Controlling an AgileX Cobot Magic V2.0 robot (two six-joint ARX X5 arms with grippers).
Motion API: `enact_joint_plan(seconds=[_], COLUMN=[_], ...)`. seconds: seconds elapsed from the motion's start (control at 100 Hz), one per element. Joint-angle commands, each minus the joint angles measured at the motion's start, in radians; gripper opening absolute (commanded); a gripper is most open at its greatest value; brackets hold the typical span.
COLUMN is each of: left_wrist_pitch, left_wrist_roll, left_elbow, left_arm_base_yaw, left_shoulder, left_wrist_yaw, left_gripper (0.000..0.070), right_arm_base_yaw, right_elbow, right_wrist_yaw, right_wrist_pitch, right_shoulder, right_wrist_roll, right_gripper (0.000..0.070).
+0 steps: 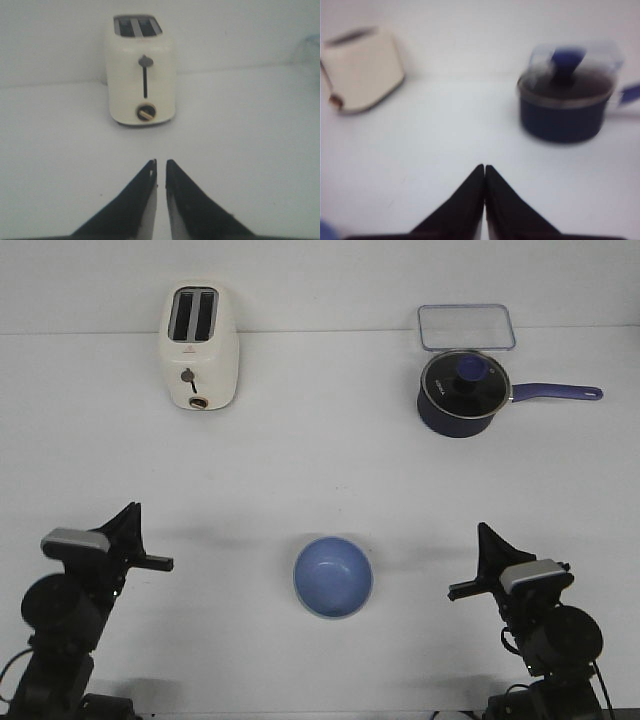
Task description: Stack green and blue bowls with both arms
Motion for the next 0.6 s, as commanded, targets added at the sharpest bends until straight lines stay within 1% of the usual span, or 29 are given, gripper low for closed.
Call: enact_joint_plan(seconds=[0.0, 0.05, 0.11, 0.59], left_wrist_pitch=[0.095, 0.116, 0.103, 0.11], left_wrist_roll=[0.006, -0.014, -0.036, -0.036], left_elbow=[-0.091, -0.127, -0.134, -0.133], left_arm_base_yaw=[0.017, 0.027, 0.034, 0.034], left_shoulder=[-0.07, -0.107, -0.126, -0.145], left_wrist_yaw=[-0.025, -0.034, -0.034, -0.034], left_gripper=[0.0012, 0.0013, 0.0014, 0.0015], right_arm_base_yaw=[0.001, 0.001, 0.001, 0.002], right_elbow=[-0.017, -0.018, -0.018, -0.018], right_wrist_yaw=[0.048, 0.077, 0.095, 0.093], right_wrist_pitch=[0.029, 0.03, 0.045, 0.051], right_shoulder=[-0.028, -0.04, -0.041, -0.041], right_wrist_roll=[-0.02, -0.016, -0.016, -0.016], right_gripper=[0.0, 0.0, 0.0, 0.0])
